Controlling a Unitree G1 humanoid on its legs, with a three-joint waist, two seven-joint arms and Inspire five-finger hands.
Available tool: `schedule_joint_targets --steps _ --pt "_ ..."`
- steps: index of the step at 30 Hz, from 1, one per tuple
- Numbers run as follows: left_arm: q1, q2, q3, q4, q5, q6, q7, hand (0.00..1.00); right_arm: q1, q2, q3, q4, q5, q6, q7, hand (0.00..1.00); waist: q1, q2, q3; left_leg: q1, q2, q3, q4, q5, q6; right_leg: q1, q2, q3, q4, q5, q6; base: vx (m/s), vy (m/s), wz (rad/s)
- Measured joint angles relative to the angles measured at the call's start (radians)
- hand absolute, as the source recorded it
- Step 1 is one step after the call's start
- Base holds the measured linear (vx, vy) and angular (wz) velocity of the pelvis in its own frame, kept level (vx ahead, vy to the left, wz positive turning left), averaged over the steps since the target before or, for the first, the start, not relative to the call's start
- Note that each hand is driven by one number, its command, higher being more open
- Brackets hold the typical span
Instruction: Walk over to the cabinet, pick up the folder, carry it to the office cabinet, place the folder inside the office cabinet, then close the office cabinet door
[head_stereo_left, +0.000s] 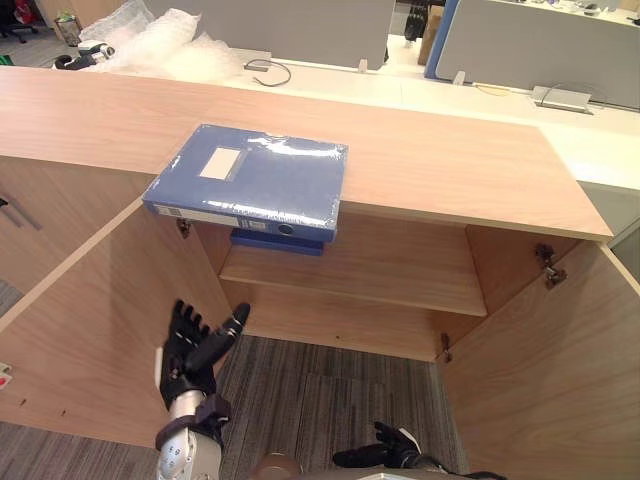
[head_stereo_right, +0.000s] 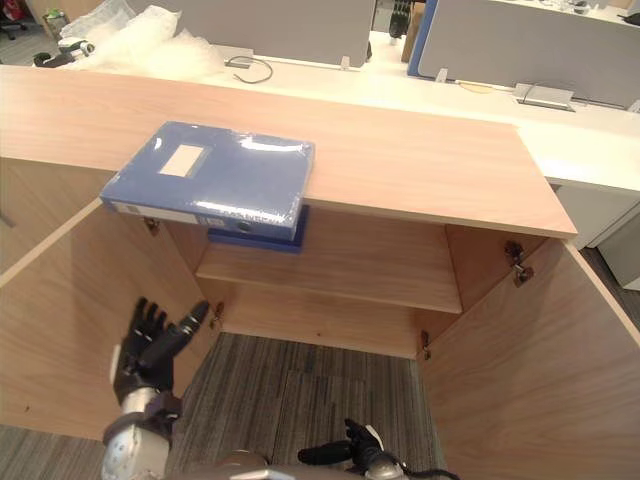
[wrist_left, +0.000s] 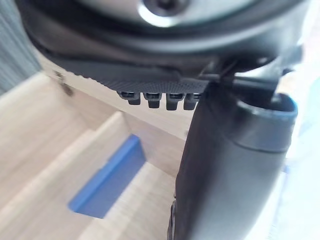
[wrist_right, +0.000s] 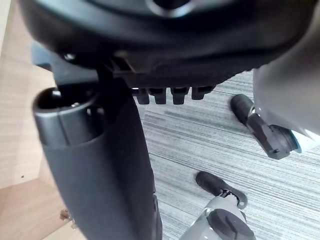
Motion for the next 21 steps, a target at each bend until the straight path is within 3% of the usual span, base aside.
schedule_joint_targets --steps 5,12,17,21 --pt "0.036 -0.008 0.006 -0.158 0.111 -0.009 0.038 1.00 0.004 0.001 -0.003 0.002 0.004 0.000 -0.008 1.00 0.005 -0.014 -0.011 0.024 0.000 -0.019 -0.042 0.012 0.005 0.019 0.005 -0.015 -0.014 -0.001 -0.001 -0.04 -0.030 0.09" --pt "0.101 -0.043 0.085 -0.238 0.287 0.004 0.116 1.00 0.009 0.001 -0.002 0.031 0.004 0.013 -0.005 1.00 0.021 -0.049 -0.031 0.029 -0.009 -0.042 -0.055 0.018 0.014 0.032 0.003 -0.024 -0.024 0.002 0.003 -0.01 0.017 0.10" --pt "0.090 -0.024 0.102 -0.371 0.698 0.019 0.289 1.00 -0.015 -0.004 0.078 0.076 0.002 0.007 -0.012 1.00 0.022 -0.051 -0.033 0.030 -0.013 -0.042 -0.051 0.019 0.015 0.037 0.008 -0.018 -0.052 0.016 0.009 0.00 0.012 -0.01" --pt "-0.013 0.073 0.078 -0.435 0.968 0.022 0.388 1.00 -0.037 -0.010 0.150 0.108 -0.019 -0.007 -0.026 1.00 0.024 -0.036 -0.024 0.029 -0.005 -0.027 -0.048 0.021 0.014 0.037 0.029 0.002 -0.086 0.033 0.006 -0.02 0.001 -0.10"
